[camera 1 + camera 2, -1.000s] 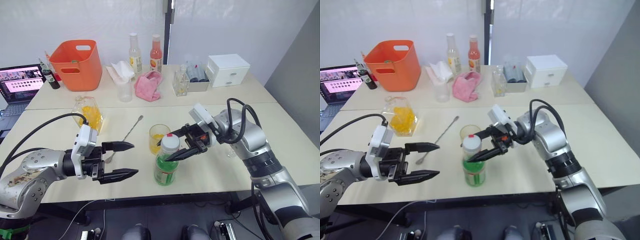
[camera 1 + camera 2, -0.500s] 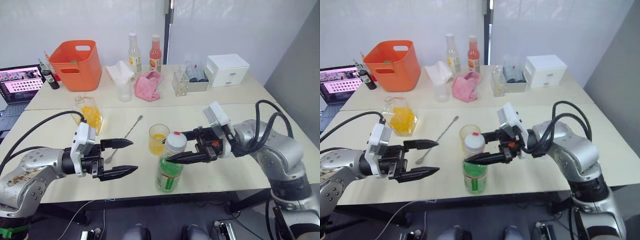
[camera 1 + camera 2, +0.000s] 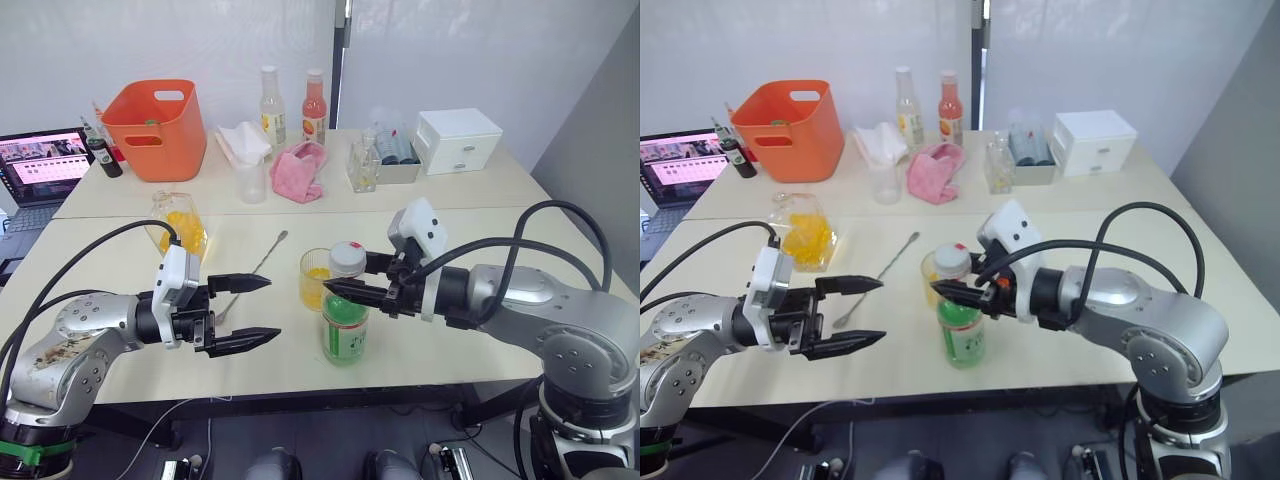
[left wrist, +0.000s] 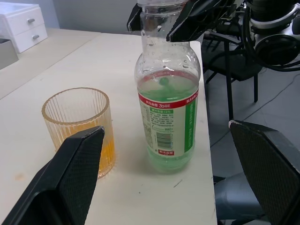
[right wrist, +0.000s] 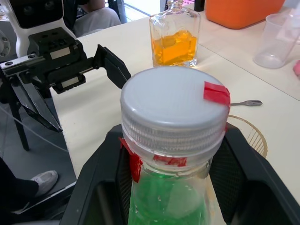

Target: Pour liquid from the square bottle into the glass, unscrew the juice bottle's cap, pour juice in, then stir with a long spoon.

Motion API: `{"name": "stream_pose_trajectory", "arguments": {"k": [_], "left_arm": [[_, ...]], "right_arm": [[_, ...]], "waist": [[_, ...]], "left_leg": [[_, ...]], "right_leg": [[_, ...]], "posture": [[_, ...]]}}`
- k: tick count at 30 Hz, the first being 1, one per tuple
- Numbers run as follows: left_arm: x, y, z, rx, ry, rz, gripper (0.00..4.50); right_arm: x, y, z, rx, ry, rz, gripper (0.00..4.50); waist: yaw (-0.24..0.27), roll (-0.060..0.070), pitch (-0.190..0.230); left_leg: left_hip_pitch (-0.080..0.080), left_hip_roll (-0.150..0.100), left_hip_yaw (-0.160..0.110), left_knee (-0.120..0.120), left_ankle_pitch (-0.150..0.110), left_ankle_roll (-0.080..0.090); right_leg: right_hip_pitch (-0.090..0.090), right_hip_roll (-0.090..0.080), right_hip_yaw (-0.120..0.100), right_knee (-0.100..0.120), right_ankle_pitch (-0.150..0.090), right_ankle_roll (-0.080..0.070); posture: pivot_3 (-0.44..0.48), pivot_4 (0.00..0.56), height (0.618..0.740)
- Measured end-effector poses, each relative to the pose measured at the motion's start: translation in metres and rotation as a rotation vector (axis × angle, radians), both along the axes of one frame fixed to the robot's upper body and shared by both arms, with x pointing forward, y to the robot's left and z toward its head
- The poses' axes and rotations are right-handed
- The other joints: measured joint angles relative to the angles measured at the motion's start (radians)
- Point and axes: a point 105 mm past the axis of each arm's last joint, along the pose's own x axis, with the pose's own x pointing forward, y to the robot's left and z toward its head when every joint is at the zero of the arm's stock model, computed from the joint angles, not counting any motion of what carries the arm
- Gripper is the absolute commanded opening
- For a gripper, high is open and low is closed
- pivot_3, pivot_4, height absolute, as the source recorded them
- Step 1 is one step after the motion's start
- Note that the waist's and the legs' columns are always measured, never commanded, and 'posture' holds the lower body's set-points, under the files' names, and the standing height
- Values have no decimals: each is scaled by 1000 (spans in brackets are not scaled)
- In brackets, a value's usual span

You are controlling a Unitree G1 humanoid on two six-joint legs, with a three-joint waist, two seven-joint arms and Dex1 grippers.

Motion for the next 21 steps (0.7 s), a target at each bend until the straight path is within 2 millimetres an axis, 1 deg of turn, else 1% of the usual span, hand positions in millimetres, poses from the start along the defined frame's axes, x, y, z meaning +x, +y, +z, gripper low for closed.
{"name": "stream_pose_trajectory", "arguments": {"k": [4, 8, 15, 19, 21], "left_arm": [[0, -3, 3, -3, -14, -21, 4500], [2, -3, 3, -7, -10, -26, 4500], [5, -5, 2, 2, -6, -37, 4500], [5, -5, 2, 4, -8, -40, 4500], [5, -5, 1, 5, -8, -42, 4500]], "right_arm": [[2, -2, 0, 15, -24, -58, 1711], [1, -4, 1, 46, -66, -81, 1711], [-4, -1, -9, 60, -87, -67, 1711], [-9, 2, -17, 49, -90, -31, 1711], [-10, 2, -17, 46, -92, -15, 1711]], "waist": [[-1, 0, 0], [-1, 0, 0], [-1, 0, 0], [-2, 0, 0], [-2, 0, 0]], "left_leg": [[0, 0, 0, 0, 0, 0], [0, 0, 0, 0, 0, 0], [0, 0, 0, 0, 0, 0], [0, 0, 0, 0, 0, 0], [0, 0, 0, 0, 0, 0]], "right_leg": [[0, 1, 0, 0, 0, 0], [0, 1, 0, 0, 0, 0], [0, 1, 0, 0, 0, 0], [0, 1, 0, 0, 0, 0], [0, 2, 0, 0, 0, 0]], "posture": [[0, 150, 713], [0, 150, 713], [0, 150, 713], [0, 150, 713], [0, 150, 713]]}}
